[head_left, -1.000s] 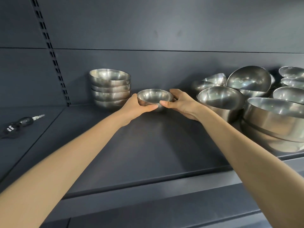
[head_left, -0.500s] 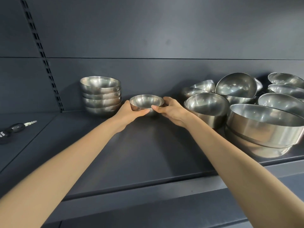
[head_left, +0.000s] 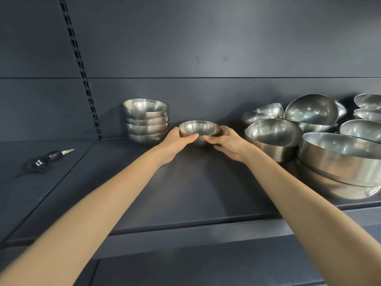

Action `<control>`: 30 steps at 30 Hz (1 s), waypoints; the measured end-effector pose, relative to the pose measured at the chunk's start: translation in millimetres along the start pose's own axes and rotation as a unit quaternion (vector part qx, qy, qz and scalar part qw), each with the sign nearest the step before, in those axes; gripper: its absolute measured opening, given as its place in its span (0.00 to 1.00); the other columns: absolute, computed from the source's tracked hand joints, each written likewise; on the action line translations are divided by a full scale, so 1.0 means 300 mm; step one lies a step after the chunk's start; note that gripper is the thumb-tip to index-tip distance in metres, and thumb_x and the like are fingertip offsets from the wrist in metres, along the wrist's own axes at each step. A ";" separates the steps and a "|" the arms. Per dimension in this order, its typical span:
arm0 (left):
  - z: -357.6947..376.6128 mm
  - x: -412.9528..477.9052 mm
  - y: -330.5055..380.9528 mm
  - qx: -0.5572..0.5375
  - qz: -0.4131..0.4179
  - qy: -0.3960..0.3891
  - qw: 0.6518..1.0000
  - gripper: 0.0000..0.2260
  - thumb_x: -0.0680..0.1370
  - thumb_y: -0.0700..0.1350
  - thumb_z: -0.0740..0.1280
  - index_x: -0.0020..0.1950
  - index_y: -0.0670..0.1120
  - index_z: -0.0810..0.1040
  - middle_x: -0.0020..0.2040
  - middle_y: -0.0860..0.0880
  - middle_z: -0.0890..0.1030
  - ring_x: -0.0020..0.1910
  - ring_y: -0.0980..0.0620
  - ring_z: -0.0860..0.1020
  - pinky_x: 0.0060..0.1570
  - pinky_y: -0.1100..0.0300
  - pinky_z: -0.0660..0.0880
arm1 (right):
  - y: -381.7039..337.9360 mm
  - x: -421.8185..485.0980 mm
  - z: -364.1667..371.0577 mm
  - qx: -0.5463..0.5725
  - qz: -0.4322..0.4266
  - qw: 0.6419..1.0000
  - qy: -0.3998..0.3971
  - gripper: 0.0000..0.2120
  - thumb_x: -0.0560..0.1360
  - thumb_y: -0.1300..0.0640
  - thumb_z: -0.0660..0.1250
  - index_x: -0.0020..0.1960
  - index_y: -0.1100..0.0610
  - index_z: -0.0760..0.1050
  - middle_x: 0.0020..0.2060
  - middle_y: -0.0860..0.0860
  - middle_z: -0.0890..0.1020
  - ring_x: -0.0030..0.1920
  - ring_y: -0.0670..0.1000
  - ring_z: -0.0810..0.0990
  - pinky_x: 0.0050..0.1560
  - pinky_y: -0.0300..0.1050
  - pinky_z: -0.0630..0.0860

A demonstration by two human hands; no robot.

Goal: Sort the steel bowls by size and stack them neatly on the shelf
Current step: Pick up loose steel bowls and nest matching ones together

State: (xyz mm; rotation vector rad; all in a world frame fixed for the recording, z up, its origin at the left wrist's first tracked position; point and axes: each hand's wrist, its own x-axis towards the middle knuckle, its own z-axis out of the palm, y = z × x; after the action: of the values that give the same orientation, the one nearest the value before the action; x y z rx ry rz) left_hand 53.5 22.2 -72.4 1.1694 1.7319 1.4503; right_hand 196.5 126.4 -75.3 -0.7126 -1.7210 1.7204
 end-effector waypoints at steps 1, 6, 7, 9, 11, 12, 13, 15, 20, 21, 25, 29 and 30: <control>0.004 -0.008 0.005 -0.003 0.002 0.004 1.000 0.19 0.79 0.47 0.68 0.63 0.37 0.69 0.61 0.43 0.74 0.67 0.48 0.70 0.56 0.61 0.66 | 0.000 -0.008 0.004 -0.011 -0.005 1.000 -0.004 0.34 0.72 0.61 0.73 0.73 0.61 0.61 0.64 0.53 0.74 0.66 0.52 0.72 0.64 0.45 0.70; -0.004 -0.009 0.041 0.025 0.043 0.038 0.998 0.17 0.79 0.48 0.67 0.63 0.40 0.70 0.54 0.50 0.74 0.58 0.51 0.73 0.55 0.61 0.67 | -0.026 -0.037 0.030 -0.042 -0.085 0.995 0.040 0.45 0.61 0.49 0.80 0.72 0.60 0.63 0.63 0.53 0.76 0.64 0.53 0.75 0.67 0.54 0.71; -0.016 -0.008 0.058 0.032 0.058 0.044 0.997 0.16 0.79 0.48 0.67 0.62 0.41 0.71 0.53 0.50 0.74 0.58 0.51 0.74 0.56 0.60 0.69 | -0.043 -0.039 0.033 -0.042 -0.102 0.993 0.045 0.42 0.63 0.51 0.79 0.71 0.60 0.64 0.63 0.53 0.77 0.64 0.52 0.75 0.67 0.54 0.71; -0.050 -0.005 0.100 0.049 0.095 0.053 0.993 0.13 0.78 0.49 0.68 0.56 0.43 0.73 0.51 0.50 0.76 0.55 0.52 0.75 0.58 0.58 0.71 | -0.089 -0.042 0.043 -0.033 -0.129 0.990 0.055 0.39 0.64 0.51 0.78 0.69 0.60 0.66 0.63 0.55 0.77 0.63 0.53 0.76 0.67 0.52 0.71; -0.096 -0.010 0.157 0.057 0.141 0.062 0.986 0.08 0.78 0.48 0.68 0.50 0.46 0.73 0.46 0.53 0.77 0.49 0.55 0.76 0.56 0.60 0.73 | -0.145 -0.044 0.065 -0.023 -0.155 0.986 0.056 0.38 0.64 0.50 0.77 0.69 0.60 0.67 0.63 0.53 0.77 0.64 0.51 0.76 0.67 0.49 0.72; -0.125 -0.010 0.184 0.059 0.167 0.071 0.982 0.07 0.77 0.47 0.69 0.50 0.46 0.74 0.46 0.54 0.78 0.49 0.55 0.77 0.55 0.60 0.74 | -0.171 -0.040 0.083 -0.021 -0.165 0.985 0.055 0.35 0.67 0.51 0.77 0.69 0.60 0.67 0.63 0.51 0.77 0.64 0.50 0.76 0.65 0.46 0.72; -0.157 -0.010 0.209 0.061 0.192 0.083 0.976 0.09 0.77 0.47 0.70 0.53 0.45 0.76 0.48 0.53 0.79 0.51 0.55 0.79 0.56 0.59 0.75 | -0.192 -0.026 0.102 -0.022 -0.175 0.983 0.056 0.32 0.70 0.53 0.75 0.69 0.60 0.67 0.62 0.49 0.77 0.62 0.48 0.76 0.63 0.44 0.73; -0.227 -0.015 0.248 0.071 0.222 0.112 0.966 0.15 0.76 0.47 0.71 0.60 0.45 0.75 0.53 0.52 0.81 0.55 0.54 0.79 0.57 0.58 0.76 | -0.229 0.006 0.155 -0.029 -0.188 0.980 0.054 0.27 0.73 0.55 0.72 0.68 0.60 0.68 0.59 0.48 0.77 0.58 0.45 0.77 0.57 0.39 0.73; -0.399 -0.025 0.235 0.084 0.202 0.136 0.966 0.11 0.76 0.45 0.71 0.56 0.48 0.74 0.50 0.54 0.80 0.52 0.58 0.79 0.56 0.66 0.75 | -0.264 0.089 0.314 -0.066 -0.179 0.981 0.026 0.28 0.73 0.54 0.72 0.68 0.61 0.67 0.60 0.50 0.77 0.54 0.43 0.76 0.45 0.32 0.72; -0.425 -0.024 0.220 0.090 0.192 0.137 0.968 0.11 0.76 0.45 0.72 0.55 0.48 0.75 0.52 0.53 0.81 0.54 0.56 0.80 0.59 0.62 0.75 | -0.258 0.105 0.338 -0.072 -0.174 0.982 0.025 0.29 0.73 0.54 0.73 0.68 0.61 0.66 0.61 0.51 0.77 0.56 0.45 0.76 0.48 0.34 0.72; -0.468 -0.024 0.163 0.096 0.162 0.148 0.971 0.11 0.76 0.45 0.71 0.55 0.49 0.73 0.51 0.55 0.79 0.57 0.53 0.78 0.62 0.58 0.73 | -0.218 0.145 0.394 -0.082 -0.152 0.985 0.015 0.30 0.72 0.54 0.74 0.68 0.62 0.67 0.61 0.54 0.77 0.61 0.50 0.76 0.56 0.40 0.72; -0.479 -0.032 0.128 0.089 0.147 0.155 0.973 0.09 0.76 0.46 0.71 0.51 0.52 0.73 0.49 0.56 0.79 0.58 0.53 0.78 0.62 0.59 0.73 | -0.198 0.152 0.408 -0.094 -0.149 0.984 0.008 0.29 0.72 0.53 0.73 0.68 0.61 0.66 0.59 0.51 0.76 0.59 0.48 0.75 0.56 0.40 0.70; -0.482 -0.033 0.123 0.088 0.142 0.157 0.973 0.09 0.76 0.46 0.71 0.51 0.52 0.73 0.49 0.56 0.79 0.58 0.53 0.78 0.62 0.59 0.73 | -0.196 0.153 0.411 -0.095 -0.148 0.984 0.007 0.29 0.72 0.53 0.73 0.67 0.61 0.66 0.58 0.51 0.76 0.59 0.49 0.75 0.55 0.40 0.70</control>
State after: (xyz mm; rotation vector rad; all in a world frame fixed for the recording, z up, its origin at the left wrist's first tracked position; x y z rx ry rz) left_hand -57.4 -51.1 -4.1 1.3856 2.0024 1.7588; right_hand 77.2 75.6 -12.7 -0.5156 -1.8914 1.3594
